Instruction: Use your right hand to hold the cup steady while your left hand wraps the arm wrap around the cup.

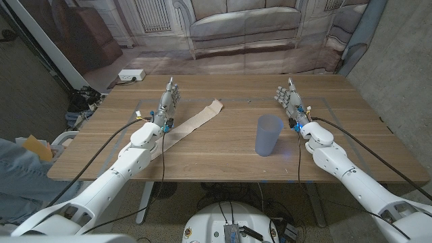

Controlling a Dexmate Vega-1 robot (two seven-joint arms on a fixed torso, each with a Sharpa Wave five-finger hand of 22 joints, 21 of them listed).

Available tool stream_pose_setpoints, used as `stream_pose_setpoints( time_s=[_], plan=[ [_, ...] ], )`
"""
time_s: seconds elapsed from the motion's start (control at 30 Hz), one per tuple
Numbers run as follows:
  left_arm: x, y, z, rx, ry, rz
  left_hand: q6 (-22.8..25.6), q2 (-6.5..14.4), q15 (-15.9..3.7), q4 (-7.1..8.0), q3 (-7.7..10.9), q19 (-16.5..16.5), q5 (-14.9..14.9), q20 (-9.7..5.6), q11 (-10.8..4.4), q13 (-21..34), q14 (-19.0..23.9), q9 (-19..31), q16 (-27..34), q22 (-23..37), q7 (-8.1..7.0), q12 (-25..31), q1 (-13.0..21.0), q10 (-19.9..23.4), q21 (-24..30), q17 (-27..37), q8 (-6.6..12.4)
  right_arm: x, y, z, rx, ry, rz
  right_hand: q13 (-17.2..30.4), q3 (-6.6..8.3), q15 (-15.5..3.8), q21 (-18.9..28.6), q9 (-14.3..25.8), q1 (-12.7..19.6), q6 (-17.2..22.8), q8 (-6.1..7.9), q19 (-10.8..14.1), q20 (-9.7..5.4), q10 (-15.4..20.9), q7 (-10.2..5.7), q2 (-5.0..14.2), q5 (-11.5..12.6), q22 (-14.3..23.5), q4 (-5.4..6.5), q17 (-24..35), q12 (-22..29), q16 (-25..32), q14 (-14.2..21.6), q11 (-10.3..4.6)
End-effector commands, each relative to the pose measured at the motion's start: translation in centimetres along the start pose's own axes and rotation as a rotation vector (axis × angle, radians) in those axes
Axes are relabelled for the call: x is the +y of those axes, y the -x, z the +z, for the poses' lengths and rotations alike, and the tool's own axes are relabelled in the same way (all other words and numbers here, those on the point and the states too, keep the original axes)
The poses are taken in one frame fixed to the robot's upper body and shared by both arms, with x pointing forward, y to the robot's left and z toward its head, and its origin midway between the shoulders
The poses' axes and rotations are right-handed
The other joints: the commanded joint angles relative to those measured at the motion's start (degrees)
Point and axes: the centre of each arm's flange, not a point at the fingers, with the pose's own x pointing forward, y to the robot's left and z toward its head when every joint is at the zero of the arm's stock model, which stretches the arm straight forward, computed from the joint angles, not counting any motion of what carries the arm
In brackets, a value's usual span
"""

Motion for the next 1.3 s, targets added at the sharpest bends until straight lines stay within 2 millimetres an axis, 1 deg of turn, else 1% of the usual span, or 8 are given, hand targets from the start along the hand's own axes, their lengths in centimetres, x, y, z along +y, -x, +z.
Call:
stream_pose_setpoints(
  time_s=[0.03,0.27,0.43,0.73,0.77,0.97,1.17,1.3],
  plan=[
    [-0.2,0.5,1.1,-0.015,-0.008,0.015,-6.05,0.20,0.08,0.16,0.04,-9.08,0.26,-3.08,0.10,0.27,-6.01,0.13,0.41,0.15,-0.08,0.41,0.45,-4.46,0.36,0.28,0.30,0.1,0.3,-0.4,-0.007,-0.010,0.001,0.10,0.05,0.39,0.06,0.16,0.76,0.64,0.23,0.53,-1.00,0.40,0.00,0.05,0.24,0.07,0.20,0.16,0.37,0.32,0.00,0.49],
    [-0.5,0.3,1.4,-0.019,-0.003,-0.001,-5.27,0.50,0.19,-0.04,0.12,-8.84,0.28,-2.78,0.10,0.26,-5.27,0.13,0.49,0.14,0.02,0.62,0.93,-3.59,0.37,0.26,0.48,0.4,1.2,0.2,-0.034,0.003,-0.007,0.11,0.10,0.23,-0.07,0.16,1.06,0.89,0.30,0.80,-0.99,0.71,-0.23,0.12,0.25,0.08,0.01,0.15,0.44,0.37,0.30,0.41],
    [-0.9,0.2,1.8,-0.013,-0.010,-0.008,-4.74,0.76,0.24,-0.29,0.24,-8.61,0.28,-2.63,0.03,0.24,-4.51,0.13,0.60,0.13,0.07,0.73,1.47,-3.00,0.39,0.24,0.57,0.1,2.4,0.4,-0.062,-0.014,-0.009,0.12,0.11,0.13,-0.16,0.16,1.29,1.23,0.39,1.09,-1.02,1.11,-0.45,0.13,0.24,0.09,-0.15,0.14,0.55,0.41,0.55,0.26],
    [-1.2,0.5,1.7,-0.006,-0.023,-0.001,-1.51,1.49,0.21,-1.53,0.74,-6.70,0.17,-1.94,0.05,0.19,-1.36,0.13,0.98,0.07,0.03,1.50,3.95,0.48,0.76,0.15,1.31,-0.4,4.7,1.0,-0.092,-0.004,0.024,0.13,0.10,0.16,-0.39,0.16,1.64,1.58,0.43,1.46,-1.02,2.03,-0.54,0.14,0.23,0.11,-0.41,0.14,0.81,0.43,0.94,0.12],
    [-1.2,0.5,1.7,-0.006,-0.029,-0.001,-1.16,1.56,0.14,-1.69,0.79,-6.22,0.14,-1.79,0.02,0.19,-0.99,0.13,1.00,0.07,-0.02,1.55,4.27,0.83,0.88,0.14,1.37,-0.3,5.0,1.1,-0.095,0.000,0.028,0.13,0.10,0.17,-0.42,0.16,1.67,1.58,0.43,1.49,-1.02,2.07,-0.54,0.15,0.23,0.11,-0.43,0.15,0.81,0.42,0.95,0.15],
    [-1.3,0.2,1.9,-0.009,-0.045,-0.019,-0.03,1.72,0.13,-2.14,0.91,-5.74,0.03,-1.57,0.36,0.18,-0.09,0.11,1.00,0.06,0.01,1.74,5.14,2.01,0.89,0.12,1.56,0.2,6.3,1.7,-0.103,0.010,0.025,0.14,0.12,0.12,-0.56,0.17,1.91,1.96,0.52,1.69,-0.95,2.58,-0.75,0.18,0.22,0.12,-0.59,0.14,0.95,0.42,1.13,0.18],
    [-1.1,-0.4,1.5,0.004,-0.022,-0.048,0.62,1.83,0.12,-2.43,0.99,-5.37,-0.06,-1.31,0.13,0.17,0.61,0.09,1.02,0.06,-0.11,1.79,5.70,2.64,0.91,0.11,1.61,1.0,7.0,2.4,-0.076,0.038,0.025,0.15,0.09,0.09,-0.65,0.17,2.09,2.40,0.63,1.98,-1.04,2.92,-1.00,0.14,0.22,0.12,-0.74,0.14,1.02,0.46,1.43,-0.01],
    [-1.2,-0.8,2.0,0.032,-0.036,-0.072,1.03,1.90,0.05,-2.62,1.04,-5.24,-0.13,-1.16,0.08,0.17,0.92,0.09,0.98,0.06,-0.16,1.80,6.07,3.03,0.88,0.10,1.64,1.1,7.4,2.4,-0.057,-0.011,0.031,0.16,0.06,0.06,-0.72,0.17,2.17,2.51,0.63,2.14,-1.09,3.01,-1.00,0.10,0.21,0.13,-0.82,0.15,1.01,0.44,1.48,-0.03]
  ],
)
